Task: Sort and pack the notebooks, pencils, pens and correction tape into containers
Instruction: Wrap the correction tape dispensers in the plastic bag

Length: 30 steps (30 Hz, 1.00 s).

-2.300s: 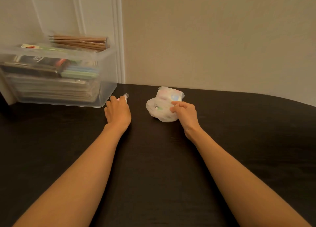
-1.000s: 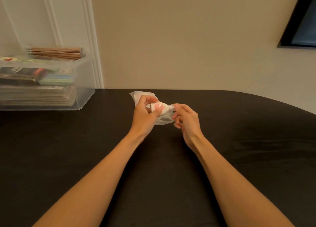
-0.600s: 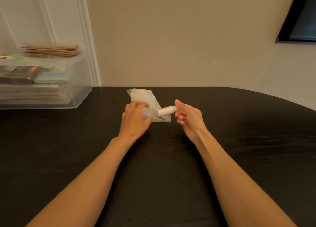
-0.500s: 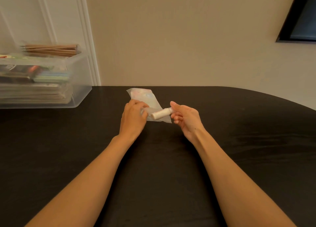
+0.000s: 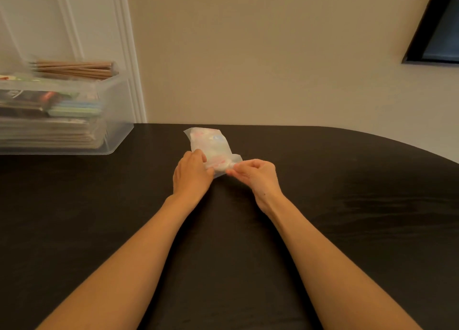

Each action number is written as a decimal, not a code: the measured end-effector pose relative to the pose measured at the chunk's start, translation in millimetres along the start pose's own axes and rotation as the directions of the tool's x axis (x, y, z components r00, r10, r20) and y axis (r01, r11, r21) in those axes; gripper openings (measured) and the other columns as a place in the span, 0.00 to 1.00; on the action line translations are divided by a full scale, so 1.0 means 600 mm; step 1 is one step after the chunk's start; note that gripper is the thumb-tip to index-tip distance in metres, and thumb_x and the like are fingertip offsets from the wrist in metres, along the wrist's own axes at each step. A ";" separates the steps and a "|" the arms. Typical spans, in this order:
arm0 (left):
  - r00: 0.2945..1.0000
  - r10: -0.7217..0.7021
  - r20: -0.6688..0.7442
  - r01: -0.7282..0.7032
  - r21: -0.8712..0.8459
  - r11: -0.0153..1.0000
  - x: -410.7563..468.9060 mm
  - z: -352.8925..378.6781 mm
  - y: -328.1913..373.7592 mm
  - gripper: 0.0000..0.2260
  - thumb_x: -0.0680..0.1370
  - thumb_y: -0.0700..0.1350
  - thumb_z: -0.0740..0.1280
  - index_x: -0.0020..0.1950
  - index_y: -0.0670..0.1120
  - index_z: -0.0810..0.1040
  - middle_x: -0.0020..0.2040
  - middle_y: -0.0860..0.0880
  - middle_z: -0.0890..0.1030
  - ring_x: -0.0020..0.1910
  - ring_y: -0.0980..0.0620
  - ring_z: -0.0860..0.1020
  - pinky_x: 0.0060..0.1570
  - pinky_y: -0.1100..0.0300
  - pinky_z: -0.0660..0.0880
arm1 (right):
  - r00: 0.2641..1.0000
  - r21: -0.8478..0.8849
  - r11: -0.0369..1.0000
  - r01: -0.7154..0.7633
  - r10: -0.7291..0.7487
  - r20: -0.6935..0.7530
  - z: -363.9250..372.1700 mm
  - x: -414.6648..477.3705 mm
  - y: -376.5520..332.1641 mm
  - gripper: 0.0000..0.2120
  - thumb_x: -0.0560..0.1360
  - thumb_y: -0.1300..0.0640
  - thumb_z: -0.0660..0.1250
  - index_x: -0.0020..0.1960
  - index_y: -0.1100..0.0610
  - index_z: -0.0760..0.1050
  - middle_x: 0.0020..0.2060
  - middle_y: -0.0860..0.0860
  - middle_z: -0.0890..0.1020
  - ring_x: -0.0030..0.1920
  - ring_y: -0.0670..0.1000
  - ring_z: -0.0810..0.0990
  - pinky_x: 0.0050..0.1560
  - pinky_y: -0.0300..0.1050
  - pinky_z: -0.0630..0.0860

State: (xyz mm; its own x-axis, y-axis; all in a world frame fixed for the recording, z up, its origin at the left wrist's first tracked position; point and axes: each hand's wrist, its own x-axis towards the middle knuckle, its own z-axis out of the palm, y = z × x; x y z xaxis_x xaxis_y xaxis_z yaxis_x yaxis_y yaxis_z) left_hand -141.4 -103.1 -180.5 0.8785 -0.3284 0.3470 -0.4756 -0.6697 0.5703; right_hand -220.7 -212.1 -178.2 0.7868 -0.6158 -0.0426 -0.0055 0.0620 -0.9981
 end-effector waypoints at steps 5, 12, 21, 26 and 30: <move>0.991 0.038 -0.131 -0.057 -0.143 0.988 0.002 -0.006 -0.001 0.06 0.78 0.37 0.61 0.50 0.41 0.77 0.49 0.46 0.75 0.45 0.52 0.73 0.41 0.60 0.68 | 0.996 -0.002 0.996 -0.092 0.092 -0.009 0.016 -0.002 -0.006 0.04 0.73 0.65 0.68 0.47 0.59 0.78 0.48 0.54 0.82 0.43 0.47 0.84 0.51 0.42 0.80; 0.939 0.225 -0.260 -0.288 -0.235 0.928 -0.001 -0.018 -0.002 0.07 0.79 0.37 0.59 0.49 0.39 0.76 0.46 0.50 0.70 0.43 0.54 0.71 0.44 0.59 0.70 | 0.983 0.146 0.973 -0.177 0.182 -0.025 0.060 0.010 -0.039 0.07 0.76 0.62 0.66 0.53 0.63 0.76 0.41 0.55 0.83 0.38 0.48 0.84 0.40 0.37 0.80; 0.993 0.107 -0.047 -0.111 -0.084 0.990 0.022 0.005 -0.015 0.18 0.74 0.45 0.66 0.61 0.45 0.67 0.57 0.49 0.67 0.55 0.52 0.68 0.44 0.61 0.66 | 0.960 -0.639 0.750 0.169 -0.272 -0.065 0.080 0.058 -0.015 0.10 0.75 0.60 0.64 0.36 0.60 0.77 0.28 0.52 0.77 0.26 0.48 0.75 0.40 0.47 0.80; 0.991 0.116 -0.059 -0.112 0.069 0.991 0.030 0.008 -0.009 0.15 0.78 0.46 0.63 0.63 0.45 0.69 0.61 0.45 0.63 0.58 0.50 0.66 0.43 0.61 0.68 | 0.947 -0.453 0.872 0.188 -0.283 -0.151 0.059 0.067 -0.004 0.11 0.72 0.55 0.67 0.52 0.53 0.68 0.41 0.50 0.75 0.43 0.51 0.77 0.40 0.41 0.73; 0.986 0.127 -0.105 -0.111 0.149 0.983 0.039 0.014 -0.009 0.11 0.78 0.45 0.63 0.59 0.46 0.73 0.60 0.45 0.65 0.56 0.49 0.65 0.48 0.60 0.70 | 0.941 -0.520 0.819 0.241 -0.328 -0.080 0.038 0.083 0.004 0.02 0.73 0.55 0.68 0.44 0.51 0.74 0.50 0.52 0.76 0.44 0.47 0.76 0.44 0.39 0.72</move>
State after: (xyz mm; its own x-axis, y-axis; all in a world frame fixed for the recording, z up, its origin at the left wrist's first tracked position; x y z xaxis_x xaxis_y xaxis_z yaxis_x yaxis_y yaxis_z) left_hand -117.9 -112.4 -181.9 0.8015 -0.3391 0.4925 -0.5577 -0.7211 0.4110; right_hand -167.3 -224.7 -181.6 0.6930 -0.6628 0.2836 -0.1358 -0.5063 -0.8516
